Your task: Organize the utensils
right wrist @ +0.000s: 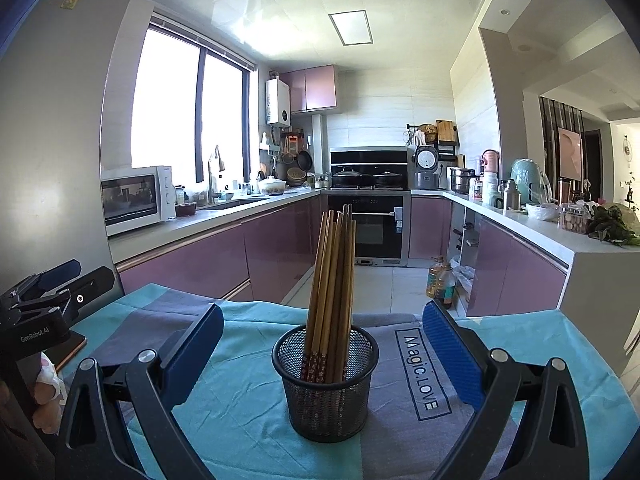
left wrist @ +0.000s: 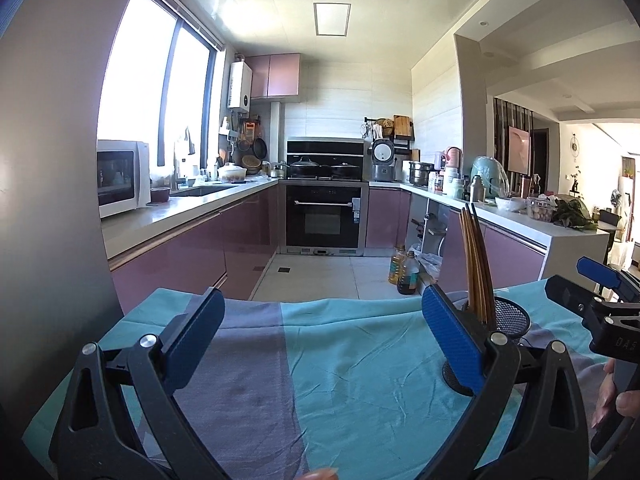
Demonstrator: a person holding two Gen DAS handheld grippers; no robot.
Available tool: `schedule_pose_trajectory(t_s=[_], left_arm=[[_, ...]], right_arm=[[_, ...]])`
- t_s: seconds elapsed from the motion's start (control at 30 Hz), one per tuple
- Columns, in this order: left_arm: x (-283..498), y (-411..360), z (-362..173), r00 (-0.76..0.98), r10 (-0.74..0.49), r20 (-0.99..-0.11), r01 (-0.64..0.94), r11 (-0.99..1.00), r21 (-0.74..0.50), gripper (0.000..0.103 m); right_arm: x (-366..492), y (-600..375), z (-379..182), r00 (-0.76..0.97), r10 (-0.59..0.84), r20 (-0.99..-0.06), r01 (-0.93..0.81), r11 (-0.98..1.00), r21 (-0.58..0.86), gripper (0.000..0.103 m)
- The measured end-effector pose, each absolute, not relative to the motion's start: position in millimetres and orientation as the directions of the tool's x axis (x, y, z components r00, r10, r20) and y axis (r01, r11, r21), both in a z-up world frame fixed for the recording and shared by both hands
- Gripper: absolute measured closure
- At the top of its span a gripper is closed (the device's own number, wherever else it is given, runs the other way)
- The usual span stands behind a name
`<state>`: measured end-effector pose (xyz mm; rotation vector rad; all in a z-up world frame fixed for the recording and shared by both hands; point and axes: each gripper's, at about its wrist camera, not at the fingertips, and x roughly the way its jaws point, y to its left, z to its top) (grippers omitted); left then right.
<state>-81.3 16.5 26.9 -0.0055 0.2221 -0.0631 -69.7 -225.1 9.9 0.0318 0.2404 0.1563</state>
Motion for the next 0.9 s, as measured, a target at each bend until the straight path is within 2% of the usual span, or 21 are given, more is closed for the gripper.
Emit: schedule_pose_trajectory(t_s=[0.9], left_arm=[[-93.7, 17.1, 30.2, 0.979, -0.055, -0.195, 0.055, 0.998, -0.006, 0.006]], right_arm=[[-77.3, -221.5, 9.5, 0.968, 0.138, -0.208, -0.133, 0.99, 0.04, 0.006]])
